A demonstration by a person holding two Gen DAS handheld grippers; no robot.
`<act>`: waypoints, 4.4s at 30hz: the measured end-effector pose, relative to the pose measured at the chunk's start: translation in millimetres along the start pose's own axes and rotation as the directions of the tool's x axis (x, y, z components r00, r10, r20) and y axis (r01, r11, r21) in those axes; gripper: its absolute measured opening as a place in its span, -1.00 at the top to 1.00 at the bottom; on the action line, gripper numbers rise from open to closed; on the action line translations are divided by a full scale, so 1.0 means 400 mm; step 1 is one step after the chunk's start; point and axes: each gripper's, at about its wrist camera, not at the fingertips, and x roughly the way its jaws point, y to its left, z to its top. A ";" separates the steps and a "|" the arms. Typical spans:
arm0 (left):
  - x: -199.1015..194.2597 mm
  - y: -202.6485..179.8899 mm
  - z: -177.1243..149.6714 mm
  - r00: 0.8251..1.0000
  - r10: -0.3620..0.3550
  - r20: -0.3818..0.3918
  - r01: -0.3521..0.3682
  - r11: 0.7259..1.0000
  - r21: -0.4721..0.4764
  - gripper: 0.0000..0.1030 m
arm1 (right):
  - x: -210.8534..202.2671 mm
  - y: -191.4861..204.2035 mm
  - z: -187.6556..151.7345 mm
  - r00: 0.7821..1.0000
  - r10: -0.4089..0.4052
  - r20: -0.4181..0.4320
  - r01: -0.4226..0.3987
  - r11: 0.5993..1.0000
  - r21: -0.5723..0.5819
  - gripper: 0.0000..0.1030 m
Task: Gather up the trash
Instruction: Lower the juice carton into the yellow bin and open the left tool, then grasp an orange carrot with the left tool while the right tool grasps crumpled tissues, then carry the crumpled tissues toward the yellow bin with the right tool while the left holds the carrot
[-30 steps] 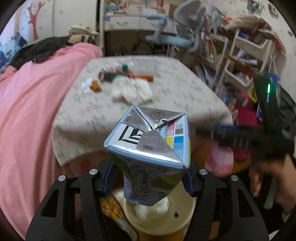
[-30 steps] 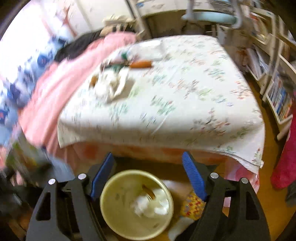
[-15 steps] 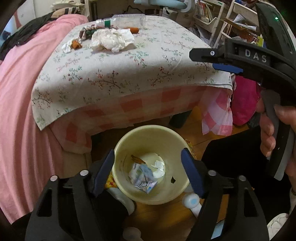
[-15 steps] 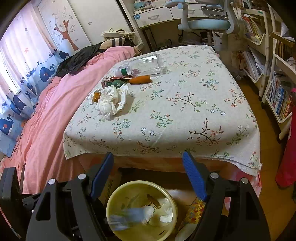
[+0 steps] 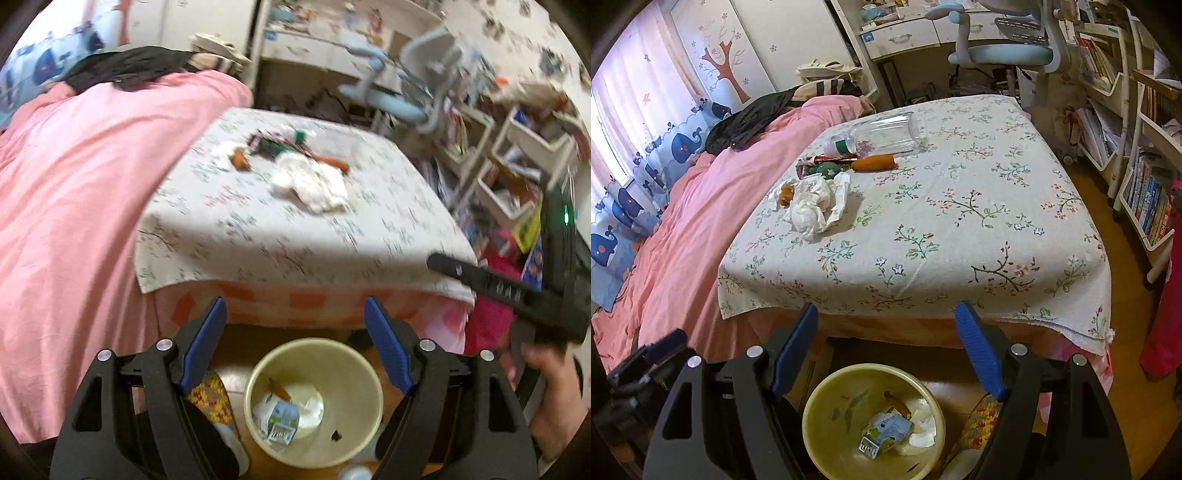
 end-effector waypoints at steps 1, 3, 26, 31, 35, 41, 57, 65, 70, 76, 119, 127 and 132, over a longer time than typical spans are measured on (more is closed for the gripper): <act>-0.006 0.006 0.004 1.000 0.004 0.016 -0.003 1.000 -0.012 -0.43 | 0.000 0.001 0.000 1.000 0.000 0.001 0.000 1.000 -0.002 -0.44; -0.016 0.013 0.011 0.999 0.010 0.046 -0.009 1.000 -0.029 -0.43 | -0.001 0.002 -0.001 1.000 -0.002 0.003 0.002 1.000 -0.003 -0.44; 0.041 0.124 0.228 0.991 0.017 0.136 0.007 0.986 -0.169 -0.15 | 0.055 0.090 0.058 0.999 0.036 0.005 -0.036 0.997 -0.073 -0.44; 0.146 0.153 0.308 0.996 0.012 0.092 0.008 0.978 -0.211 -0.03 | 0.105 0.133 0.103 0.998 0.060 -0.004 -0.060 0.993 -0.102 -0.44; 0.200 0.172 0.357 0.996 0.026 0.090 -0.005 0.974 -0.227 -0.03 | 0.176 0.185 0.147 0.998 0.063 -0.007 -0.064 0.987 -0.147 -0.52; 0.271 0.202 0.401 0.998 0.027 0.064 -0.009 0.962 -0.272 -0.03 | 0.300 0.236 0.194 0.999 0.042 -0.020 -0.045 0.980 -0.193 -0.54; 0.514 0.149 0.451 0.995 0.002 -0.105 -0.015 0.993 -0.118 -0.03 | 0.273 0.078 0.241 0.975 -0.023 -0.221 -0.044 0.955 -0.293 0.58; 0.580 0.183 0.460 0.989 0.044 -0.142 -0.062 0.990 -0.125 0.02 | 0.276 0.066 0.230 0.965 0.008 -0.261 -0.084 0.956 -0.282 0.06; 0.594 0.190 0.466 0.989 0.065 -0.135 -0.080 0.991 -0.109 0.11 | 0.259 0.075 0.249 0.974 0.003 -0.229 -0.071 0.954 -0.290 -0.27; 0.603 0.155 0.459 0.987 0.075 -0.145 -0.080 0.996 -0.028 0.63 | 0.268 0.078 0.259 0.984 0.009 -0.179 -0.057 0.962 -0.267 -0.43; 0.223 -0.021 0.427 0.984 0.061 0.166 -0.083 0.988 0.130 0.66 | 0.165 0.064 0.269 0.994 0.111 0.001 -0.109 0.975 -0.192 0.57; 0.208 -0.046 0.438 0.975 0.076 0.208 -0.114 0.977 0.178 0.66 | 0.166 0.080 0.270 0.992 0.124 0.002 -0.121 0.970 -0.210 0.56; 0.207 -0.055 0.438 0.973 0.082 0.218 -0.126 0.972 0.198 0.66 | 0.167 0.078 0.271 0.993 0.121 0.001 -0.118 0.971 -0.208 0.56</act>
